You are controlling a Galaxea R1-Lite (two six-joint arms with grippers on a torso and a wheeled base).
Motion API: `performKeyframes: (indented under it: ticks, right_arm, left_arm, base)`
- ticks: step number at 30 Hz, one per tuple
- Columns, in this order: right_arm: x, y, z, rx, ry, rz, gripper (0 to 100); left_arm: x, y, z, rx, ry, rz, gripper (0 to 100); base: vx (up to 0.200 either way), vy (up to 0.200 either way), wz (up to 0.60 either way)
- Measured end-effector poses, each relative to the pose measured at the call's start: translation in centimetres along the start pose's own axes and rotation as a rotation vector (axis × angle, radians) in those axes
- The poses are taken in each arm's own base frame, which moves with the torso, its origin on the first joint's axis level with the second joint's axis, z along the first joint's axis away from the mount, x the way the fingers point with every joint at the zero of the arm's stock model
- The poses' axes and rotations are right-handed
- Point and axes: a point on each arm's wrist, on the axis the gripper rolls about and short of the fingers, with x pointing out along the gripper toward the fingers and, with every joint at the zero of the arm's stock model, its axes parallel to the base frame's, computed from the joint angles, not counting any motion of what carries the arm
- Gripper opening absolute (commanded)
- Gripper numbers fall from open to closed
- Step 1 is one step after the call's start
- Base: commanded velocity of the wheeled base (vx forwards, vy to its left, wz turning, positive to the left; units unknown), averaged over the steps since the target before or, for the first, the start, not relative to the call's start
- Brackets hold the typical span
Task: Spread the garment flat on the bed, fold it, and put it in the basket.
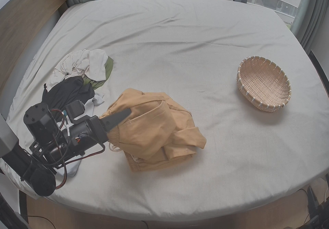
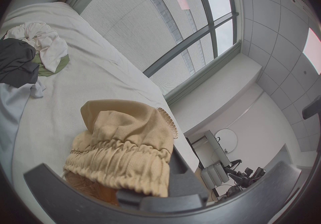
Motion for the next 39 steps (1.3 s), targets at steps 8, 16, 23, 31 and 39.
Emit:
performKeyframes:
  ticks: [8,16,23,31,39]
  right_arm:
    - [0.0,0.0,0.0,0.000,0.000,-0.001,100]
    - [0.0,0.0,0.0,-0.002,0.000,-0.001,100]
    - [0.0,0.0,0.0,-0.005,0.000,-0.001,100]
    - [0.0,0.0,0.0,-0.003,0.000,0.001,100]
    - [0.0,0.0,0.2,-0.004,-0.018,0.012,100]
  left_arm:
    - [0.1,0.8,-0.8,0.036,0.008,0.051,0]
    - [-0.2,1.0,-1.2,0.032,0.024,0.061,0]
    - [-0.3,1.0,-1.4,0.016,0.027,0.062,0]
    - [-0.2,1.4,-1.7,0.020,0.008,0.112,0]
    - [-0.7,1.4,-2.1,0.036,0.017,0.138,0]
  base:
    - [0.000,0.000,0.00]
    - [0.000,0.000,0.00]
    - [0.000,0.000,0.00]
    - [0.000,0.000,0.00]
    - [0.000,0.000,0.00]
